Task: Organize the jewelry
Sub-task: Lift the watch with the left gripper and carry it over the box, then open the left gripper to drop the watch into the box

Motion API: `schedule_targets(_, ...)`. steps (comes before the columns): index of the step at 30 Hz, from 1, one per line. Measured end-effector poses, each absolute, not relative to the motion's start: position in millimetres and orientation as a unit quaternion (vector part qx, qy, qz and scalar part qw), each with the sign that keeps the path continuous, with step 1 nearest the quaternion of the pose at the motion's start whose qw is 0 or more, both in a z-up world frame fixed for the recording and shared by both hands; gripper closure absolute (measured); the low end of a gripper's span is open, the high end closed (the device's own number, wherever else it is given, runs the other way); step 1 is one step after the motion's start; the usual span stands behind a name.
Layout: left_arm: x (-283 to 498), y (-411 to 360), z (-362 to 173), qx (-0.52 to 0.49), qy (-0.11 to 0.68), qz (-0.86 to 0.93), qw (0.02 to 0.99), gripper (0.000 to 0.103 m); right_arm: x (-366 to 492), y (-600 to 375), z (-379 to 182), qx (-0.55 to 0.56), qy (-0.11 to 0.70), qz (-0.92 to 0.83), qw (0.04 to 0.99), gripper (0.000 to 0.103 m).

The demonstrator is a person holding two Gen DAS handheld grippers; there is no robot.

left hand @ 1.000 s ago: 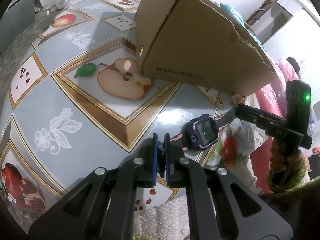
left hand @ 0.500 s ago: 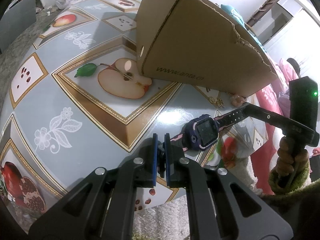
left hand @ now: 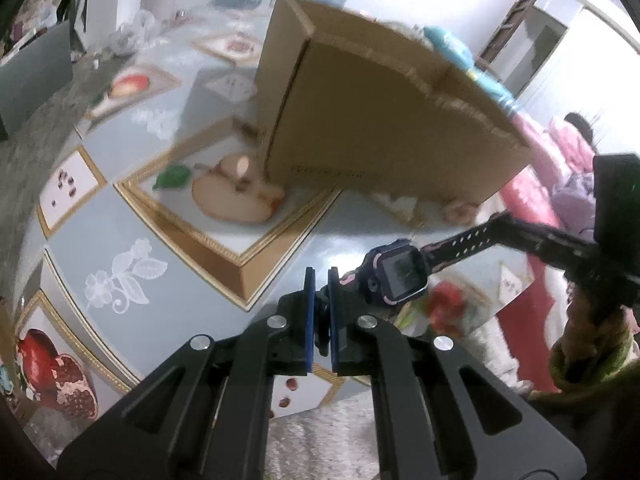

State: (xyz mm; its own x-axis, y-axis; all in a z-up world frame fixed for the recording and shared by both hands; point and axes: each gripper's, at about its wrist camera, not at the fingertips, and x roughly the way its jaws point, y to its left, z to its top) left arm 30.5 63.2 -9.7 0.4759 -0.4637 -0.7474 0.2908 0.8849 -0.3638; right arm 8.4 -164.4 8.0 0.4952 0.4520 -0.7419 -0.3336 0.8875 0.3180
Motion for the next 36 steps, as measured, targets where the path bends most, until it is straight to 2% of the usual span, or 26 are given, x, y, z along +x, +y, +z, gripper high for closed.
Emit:
schedule_targets(5,24,58,20,-0.091,0.427,-0.234,0.868,0.098,1,-177,36,0.074,0.423,0.224,0.875,0.088)
schedule_targets(9,26,47,61,-0.076,0.385,-0.260,0.882,0.098,3,-193,82,0.080,0.378,0.227,0.894,0.088)
schedule_targets(13,54,27,103,-0.054,0.347,-0.283,0.893,0.098,32,-217,115,0.090,0.355,0.226,0.903,0.088)
schedule_targets(16,90,7,119,-0.037,0.348,-0.290,0.891,0.098,68,-233,124,0.095,0.364,0.215,0.901,0.088)
schedule_targets(18,118,-9,120,-0.022,0.361,-0.291,0.886,0.098,96,-238,124,0.091,0.378,0.206,0.898,0.088)
schedule_targets(23,203,-50,97,0.007,0.449,-0.280,0.848,0.098,179,-249,99,0.085,0.455,0.174,0.869,0.088)
schedule_targets(28,249,-73,67,0.042,0.515,-0.269,0.813,0.098,242,-246,68,0.048,0.509,0.142,0.848,0.088)
schedule_targets(30,261,-78,56,0.056,0.539,-0.259,0.800,0.097,261,-241,56,0.016,0.523,0.127,0.842,0.081)
schedule_targets(31,267,-78,50,0.063,0.549,-0.250,0.795,0.096,265,-240,53,0.007,0.526,0.120,0.842,0.079)
schedule_targets(33,274,-76,41,0.068,0.563,-0.232,0.790,0.083,275,-236,49,-0.016,0.526,0.115,0.843,0.074)
schedule_targets(36,279,-65,38,0.054,0.566,-0.222,0.792,0.076,274,-228,56,-0.065,0.500,0.088,0.859,0.067)
